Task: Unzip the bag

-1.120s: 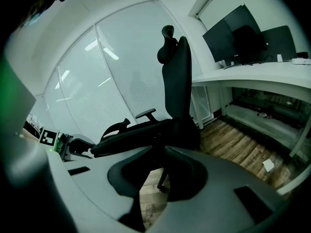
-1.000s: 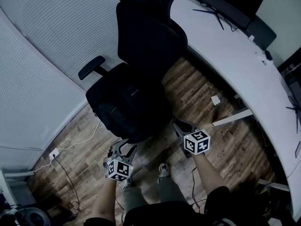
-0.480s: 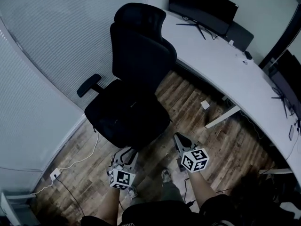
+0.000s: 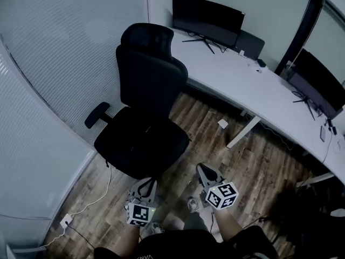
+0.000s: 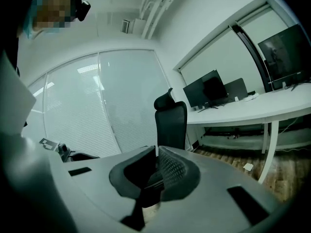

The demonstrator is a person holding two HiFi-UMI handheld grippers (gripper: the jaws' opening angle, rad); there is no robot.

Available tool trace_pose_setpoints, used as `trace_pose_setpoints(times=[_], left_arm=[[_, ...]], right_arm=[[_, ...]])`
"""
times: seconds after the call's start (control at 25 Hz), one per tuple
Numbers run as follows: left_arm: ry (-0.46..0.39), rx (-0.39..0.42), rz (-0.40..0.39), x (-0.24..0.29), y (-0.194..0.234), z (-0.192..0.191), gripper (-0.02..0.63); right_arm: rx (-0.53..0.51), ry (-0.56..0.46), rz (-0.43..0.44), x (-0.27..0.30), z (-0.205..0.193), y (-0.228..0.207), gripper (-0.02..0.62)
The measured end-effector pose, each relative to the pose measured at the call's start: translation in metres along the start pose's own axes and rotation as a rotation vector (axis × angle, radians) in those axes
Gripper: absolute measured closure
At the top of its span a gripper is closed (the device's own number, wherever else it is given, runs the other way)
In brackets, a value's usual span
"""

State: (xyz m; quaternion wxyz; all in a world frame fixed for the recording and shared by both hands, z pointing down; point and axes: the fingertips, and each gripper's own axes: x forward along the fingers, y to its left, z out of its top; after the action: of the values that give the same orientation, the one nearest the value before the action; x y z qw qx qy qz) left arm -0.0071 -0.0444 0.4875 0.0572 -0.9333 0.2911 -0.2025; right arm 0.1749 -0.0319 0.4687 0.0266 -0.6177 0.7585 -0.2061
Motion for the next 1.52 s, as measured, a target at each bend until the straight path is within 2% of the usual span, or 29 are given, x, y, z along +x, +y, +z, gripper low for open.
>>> trace_pose_setpoints(times=[0.32,0.48,0.76,1.12,1.52], left_arm=[[-0.084,-0.006,-0.009,-0.066,0.008,0.012,0.574],[-0.094,-0.026,-0.013,-0.097,0.014,0.002,0.578],[-0.136,-0.027,-0.028,-0.148,0.012,0.008,0.583],[-0.122,-0.034,-0.044,-0.186,0.004,-0.009,0.586],[-0.131,-0.03,-0.048,-0.205,0.005,-0.01,0.586]], right_arm=[[-0.033,-0.047,-0.043,-0.04,-0.002,0.061,0.545],[-0.037,-0.069,-0.056,-0.052,-0.006,0.092,0.545],[-0.046,-0.092,-0.071,-0.081,-0.019,0.14,0.545],[-0.044,-0.092,-0.119,-0.118,-0.042,0.162,0.549],[-0.051,-0.089,-0.117,-0.127,-0.048,0.181,0.551]])
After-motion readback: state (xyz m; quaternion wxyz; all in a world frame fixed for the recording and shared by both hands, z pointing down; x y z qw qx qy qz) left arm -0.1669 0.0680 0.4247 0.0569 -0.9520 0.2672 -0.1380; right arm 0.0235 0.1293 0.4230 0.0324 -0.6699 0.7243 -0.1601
